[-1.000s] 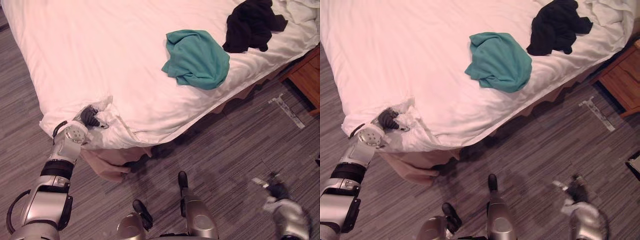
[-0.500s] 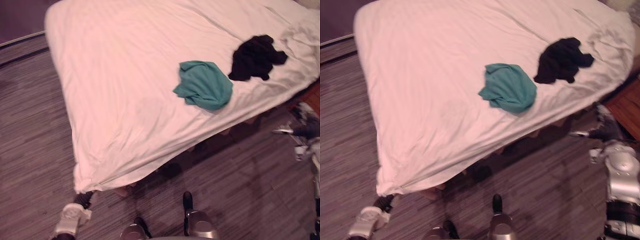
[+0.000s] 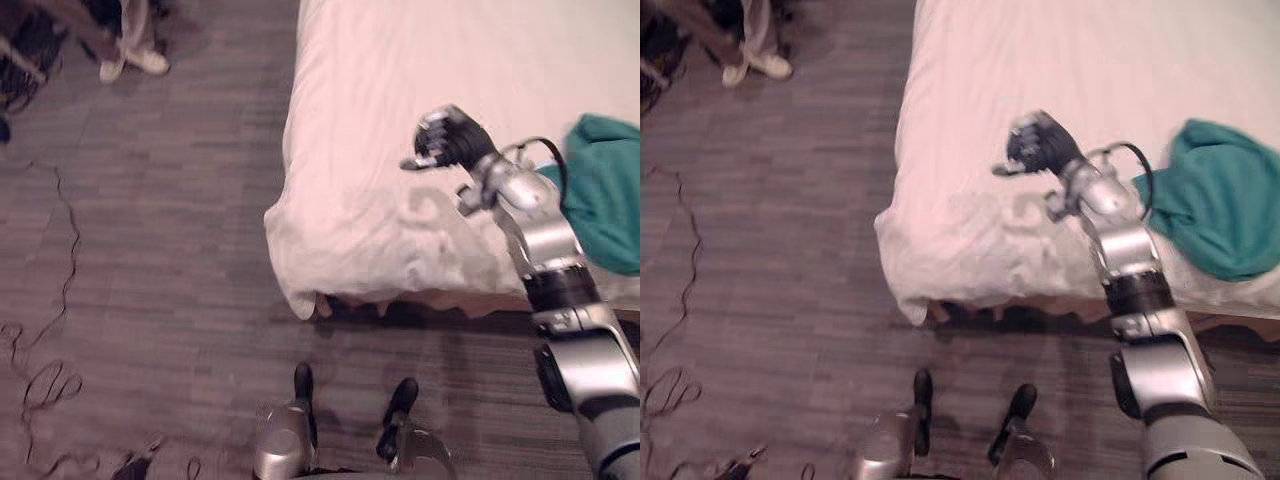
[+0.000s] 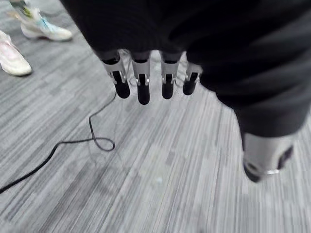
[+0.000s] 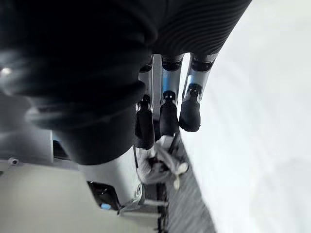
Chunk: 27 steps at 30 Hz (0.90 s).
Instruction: Tidy the bed and pick cloth on bed and put in laundry
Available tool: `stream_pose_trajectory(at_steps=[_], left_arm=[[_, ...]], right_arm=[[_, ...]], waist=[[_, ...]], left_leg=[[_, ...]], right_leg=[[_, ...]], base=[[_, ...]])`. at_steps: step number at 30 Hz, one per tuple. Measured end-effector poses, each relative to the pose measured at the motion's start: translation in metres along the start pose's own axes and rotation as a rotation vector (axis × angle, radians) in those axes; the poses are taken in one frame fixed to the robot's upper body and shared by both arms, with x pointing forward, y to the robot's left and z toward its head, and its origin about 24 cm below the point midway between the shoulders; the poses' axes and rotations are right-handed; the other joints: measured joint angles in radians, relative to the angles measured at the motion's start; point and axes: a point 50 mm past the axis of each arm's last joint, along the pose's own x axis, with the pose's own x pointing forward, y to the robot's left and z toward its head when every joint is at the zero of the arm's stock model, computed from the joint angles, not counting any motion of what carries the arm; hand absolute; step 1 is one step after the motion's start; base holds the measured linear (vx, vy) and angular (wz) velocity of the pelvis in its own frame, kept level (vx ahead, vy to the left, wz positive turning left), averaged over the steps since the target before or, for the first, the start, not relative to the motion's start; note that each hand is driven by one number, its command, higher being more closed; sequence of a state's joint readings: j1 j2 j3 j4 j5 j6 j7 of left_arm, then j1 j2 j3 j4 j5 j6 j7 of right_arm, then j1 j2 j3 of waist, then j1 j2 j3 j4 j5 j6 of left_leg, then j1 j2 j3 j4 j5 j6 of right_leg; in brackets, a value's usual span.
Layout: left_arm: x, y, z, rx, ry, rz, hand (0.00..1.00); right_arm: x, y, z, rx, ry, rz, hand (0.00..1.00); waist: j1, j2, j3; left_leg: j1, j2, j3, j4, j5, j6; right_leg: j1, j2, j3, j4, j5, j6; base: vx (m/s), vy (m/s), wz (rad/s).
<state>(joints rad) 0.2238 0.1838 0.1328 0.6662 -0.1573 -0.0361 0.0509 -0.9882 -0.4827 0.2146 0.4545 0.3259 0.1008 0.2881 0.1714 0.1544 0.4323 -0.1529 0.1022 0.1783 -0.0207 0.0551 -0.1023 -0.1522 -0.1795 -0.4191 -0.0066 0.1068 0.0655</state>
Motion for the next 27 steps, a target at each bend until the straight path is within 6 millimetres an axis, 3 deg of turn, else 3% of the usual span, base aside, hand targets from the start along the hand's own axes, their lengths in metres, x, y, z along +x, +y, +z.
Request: stream_pose_trajectory(at_steps=[2, 3, 5, 11, 12, 14, 16, 18, 19, 20, 21, 22, 23, 24, 25, 27], left_arm=[[0.005, -0.035, 0.024, 0.058, -0.101, -0.14, 0.0], [0.005, -0.041, 0.029, 0.063, -0.126, -0.161, 0.0], [0.005, -0.064, 0.046, 0.043, -0.209, -0.241, 0.0], [0.0, -0.082, 0.048, -0.007, -0.262, -0.306, 0.0], [-0.001, -0.083, 0.046, -0.042, -0.263, -0.307, 0.0], [-0.001, -0.081, 0.047, -0.059, -0.272, -0.315, 0.0], [-0.001, -0.078, 0.05, -0.086, -0.284, -0.315, 0.0], [0.0, -0.071, 0.055, -0.113, -0.305, -0.292, 0.0], [0.0, -0.07, 0.055, -0.113, -0.304, -0.288, 0.0], [0.0, -0.065, 0.05, -0.115, -0.29, -0.27, 0.0], [0.0, -0.063, 0.047, -0.115, -0.273, -0.261, 0.0], [0.001, -0.059, 0.039, -0.106, -0.237, -0.249, 0.0], [0.001, -0.059, 0.037, -0.104, -0.229, -0.246, 0.0], [0.001, -0.058, 0.035, -0.098, -0.216, -0.244, 0.0], [0.001, -0.058, 0.028, -0.083, -0.179, -0.24, 0.0], [0.001, -0.061, 0.02, -0.063, -0.14, -0.242, 0.0]], right_arm=[[0.002, 0.003, -0.025, 0.089, 0.114, -0.027, 1.0], [0.002, 0.004, -0.033, 0.11, 0.147, -0.036, 1.0], [0.002, 0.003, -0.037, 0.187, 0.125, -0.022, 1.0], [0.001, 0.013, -0.056, 0.324, 0.099, 0.07, 1.0], [-0.009, 0.027, -0.077, 0.397, 0.104, 0.13, 1.0], [-0.022, 0.045, -0.098, 0.431, 0.132, 0.201, 1.0], [-0.049, 0.083, -0.132, 0.432, 0.243, 0.352, 1.0], [-0.106, 0.138, -0.172, 0.505, 0.394, 0.507, 1.0], [-0.12, 0.153, -0.177, 0.527, 0.414, 0.549, 1.0], [-0.145, 0.186, -0.178, 0.562, 0.429, 0.65, 1.0], [-0.155, 0.204, -0.172, 0.569, 0.415, 0.722, 1.0], [-0.161, 0.233, -0.149, 0.576, 0.315, 0.853, 1.0], [-0.16, 0.24, -0.138, 0.572, 0.262, 0.883, 1.0], [-0.152, 0.248, -0.117, 0.561, 0.14, 0.914, 1.0], [-0.134, 0.25, -0.088, 0.555, -0.032, 0.879, 1.0], [-0.114, 0.241, -0.068, 0.518, -0.154, 0.816, 1.0]], waist=[[0.01, 0.028, 0.013], [0.011, 0.034, 0.016], [0.011, 0.065, 0.03], [-0.018, 0.083, 0.029], [-0.037, 0.081, 0.031], [-0.063, 0.077, 0.035], [-0.091, 0.063, 0.043], [-0.112, 0.024, 0.054], [-0.114, 0.012, 0.05], [-0.116, -0.017, 0.045], [-0.121, -0.036, 0.042], [-0.134, -0.066, 0.026], [-0.138, -0.075, 0.02], [-0.139, -0.091, 0.007], [-0.137, -0.111, -0.043], [-0.137, -0.121, -0.086]], left_leg=[[-0.05, -0.015, 0.001, -0.008, 0.014, 0.013], [-0.056, -0.019, 0.003, -0.013, 0.018, 0.016], [-0.076, -0.034, 0.016, -0.016, 0.022, 0.019], [-0.06, -0.045, 0.056, -0.015, 0.021, 0.019], [-0.025, -0.05, 0.066, -0.014, 0.019, 0.018], [0.01, -0.05, 0.069, -0.012, 0.015, 0.017], [0.063, -0.042, 0.08, -0.01, -0.016, 0.018], [0.105, -0.029, 0.094, -0.007, -0.033, 0.011], [0.108, -0.026, 0.102, -0.006, -0.037, 0.011], [0.123, -0.017, 0.125, -0.007, -0.053, 0.005], [0.135, -0.011, 0.141, -0.006, -0.06, -0.002], [0.16, 0.002, 0.164, -0.007, -0.067, -0.007], [0.171, 0.007, 0.17, -0.007, -0.07, -0.009], [0.195, 0.017, 0.18, -0.009, -0.074, -0.014], [0.212, 0.03, 0.192, -0.011, -0.075, -0.018], [0.229, 0.041, 0.196, -0.014, -0.076, -0.02]], right_leg=[[-0.058, -0.019, 0.006, 0.01, 0.01, 0.006], [-0.067, -0.022, 0.007, 0.01, 0.014, 0.007], [-0.096, -0.037, 0.019, 0.003, 0.029, 0.009], [-0.106, -0.044, 0.063, 0.002, 0.035, 0.017], [-0.074, -0.044, 0.071, 0.0, 0.035, 0.017], [-0.04, -0.044, 0.071, -0.001, 0.029, 0.022], [0.004, -0.037, 0.077, -0.003, 0.018, 0.031], [0.056, -0.023, 0.091, -0.039, 0.022, 0.036], [0.061, -0.018, 0.095, -0.049, 0.023, 0.037], [0.071, -0.007, 0.109, -0.072, 0.026, 0.034], [0.078, 0.0, 0.118, -0.081, 0.031, 0.031], [0.09, 0.014, 0.135, -0.083, 0.037, 0.023], [0.097, 0.02, 0.14, -0.083, 0.036, 0.022], [0.114, 0.028, 0.148, -0.083, 0.033, 0.017], [0.124, 0.043, 0.155, -0.083, 0.025, 0.009], [0.138, 0.053, 0.156, -0.083, 0.021, 0.007]], base=[[0.0, 0.081, 0.07], [0.01, 0.091, 0.02], [0.03, 0.078, -0.1], [0.03, 0.041, -0.2], [0.04, 0.02, -0.21], [0.02, 0.012, -0.16], [0.02, 0.01, -0.28], [0.02, -0.019, -0.26], [0.04, -0.044, -0.36], [0.03, -0.026, -0.47], [0.08, -0.053, -0.66], [0.07, -0.048, -0.48], [0.1, -0.073, -0.43], [0.08, -0.066, -0.29], [0.08, -0.066, -0.24], [0.1, -0.054, -0.09]])
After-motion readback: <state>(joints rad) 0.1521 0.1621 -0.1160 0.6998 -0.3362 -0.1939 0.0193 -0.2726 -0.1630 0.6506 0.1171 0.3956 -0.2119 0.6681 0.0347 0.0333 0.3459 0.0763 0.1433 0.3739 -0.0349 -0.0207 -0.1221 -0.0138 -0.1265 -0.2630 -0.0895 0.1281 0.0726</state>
